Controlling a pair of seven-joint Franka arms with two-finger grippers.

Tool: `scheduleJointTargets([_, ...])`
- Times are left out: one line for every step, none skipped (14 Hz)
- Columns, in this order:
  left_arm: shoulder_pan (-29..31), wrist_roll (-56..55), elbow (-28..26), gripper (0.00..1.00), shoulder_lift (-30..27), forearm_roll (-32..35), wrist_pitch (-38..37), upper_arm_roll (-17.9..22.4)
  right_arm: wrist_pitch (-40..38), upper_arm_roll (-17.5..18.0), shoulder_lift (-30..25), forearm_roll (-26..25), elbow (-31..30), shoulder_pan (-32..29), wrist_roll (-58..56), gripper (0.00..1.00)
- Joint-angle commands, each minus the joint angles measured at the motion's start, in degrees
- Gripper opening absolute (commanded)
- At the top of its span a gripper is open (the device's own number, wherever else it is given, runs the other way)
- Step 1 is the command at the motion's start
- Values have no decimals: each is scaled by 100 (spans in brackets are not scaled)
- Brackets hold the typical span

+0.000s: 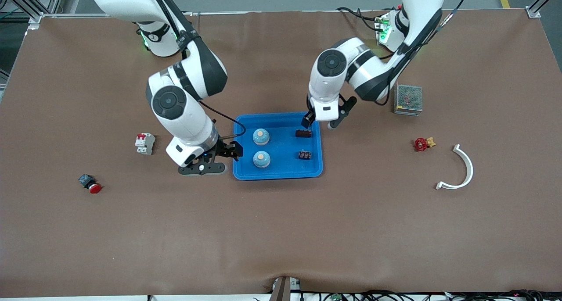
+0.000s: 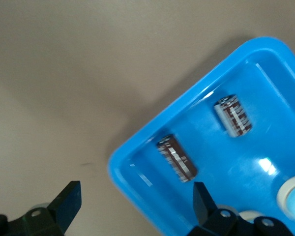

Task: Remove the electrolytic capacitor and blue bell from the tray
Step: 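Grasp a brown capacitor with the left gripper while the right gripper descends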

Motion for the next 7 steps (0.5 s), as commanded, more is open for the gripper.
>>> scheduleJointTargets([-226, -1036, 743, 100, 883, 759, -58, 8, -39, -55, 203, -12, 172, 189, -8, 100])
scheduleJointTargets([-261, -1291, 884, 100, 1059, 935, -58, 8, 75, -55, 282, -3, 172, 268, -7, 100])
scheduleJointTargets([-270, -1485, 1007, 100, 1218, 1042, -58, 8, 154, -55, 378, -3, 172, 312, -7, 100])
scheduleJointTargets([-314, -1618, 1095, 97, 1315, 1086, -58, 17, 216, -55, 466, 6, 172, 330, -7, 100])
scheduleJointTargets([-366, -1689, 1122, 94, 1368, 1095, -58, 26, 304, -55, 520, 14, 164, 374, 1, 100])
scheduleJointTargets([-393, -1716, 1131, 92, 1395, 1095, -58, 69, 322, -55, 572, 15, 163, 418, -7, 100])
scheduleJointTargets([-428, -1742, 1131, 91, 1413, 1095, -58, 113, 331, -55, 616, 15, 163, 427, 1, 100])
